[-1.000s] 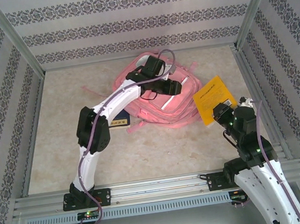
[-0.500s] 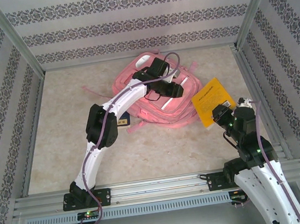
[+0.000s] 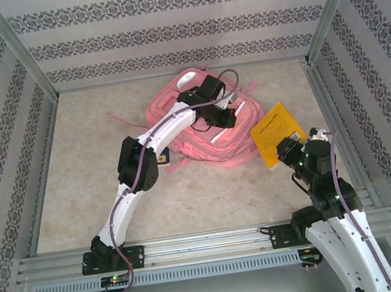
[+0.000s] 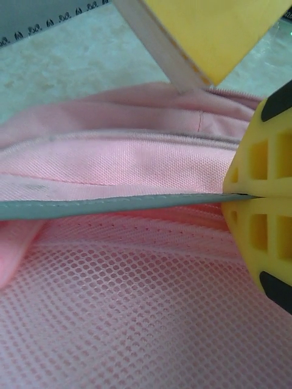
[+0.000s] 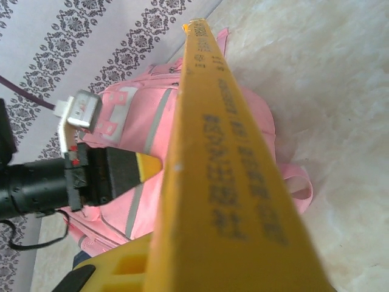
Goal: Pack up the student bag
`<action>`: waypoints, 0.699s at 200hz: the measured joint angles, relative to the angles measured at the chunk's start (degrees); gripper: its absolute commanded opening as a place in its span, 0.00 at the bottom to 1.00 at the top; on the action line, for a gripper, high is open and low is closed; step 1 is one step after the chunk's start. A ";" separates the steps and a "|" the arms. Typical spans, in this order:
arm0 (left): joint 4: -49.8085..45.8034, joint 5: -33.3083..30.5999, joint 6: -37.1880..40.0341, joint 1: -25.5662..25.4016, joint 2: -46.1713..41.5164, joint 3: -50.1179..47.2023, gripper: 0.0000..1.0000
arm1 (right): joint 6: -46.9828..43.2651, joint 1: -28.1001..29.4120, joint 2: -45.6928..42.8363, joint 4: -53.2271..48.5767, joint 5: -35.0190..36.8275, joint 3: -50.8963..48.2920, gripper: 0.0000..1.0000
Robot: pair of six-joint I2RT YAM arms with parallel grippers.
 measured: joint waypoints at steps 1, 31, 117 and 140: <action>-0.11 -0.02 0.02 0.00 0.00 0.13 0.00 | -0.04 0.00 -0.02 0.02 -0.02 0.00 0.00; -4.52 -1.40 1.84 0.04 -1.01 4.42 0.00 | -2.47 0.02 -0.92 -0.26 -0.70 1.33 0.00; -9.90 0.44 2.08 4.35 -6.49 7.61 0.00 | -5.51 0.15 -3.72 -0.22 2.19 4.61 0.00; -11.34 2.12 1.86 6.08 -7.32 9.79 0.00 | -3.67 0.15 -4.66 0.15 2.62 4.07 0.00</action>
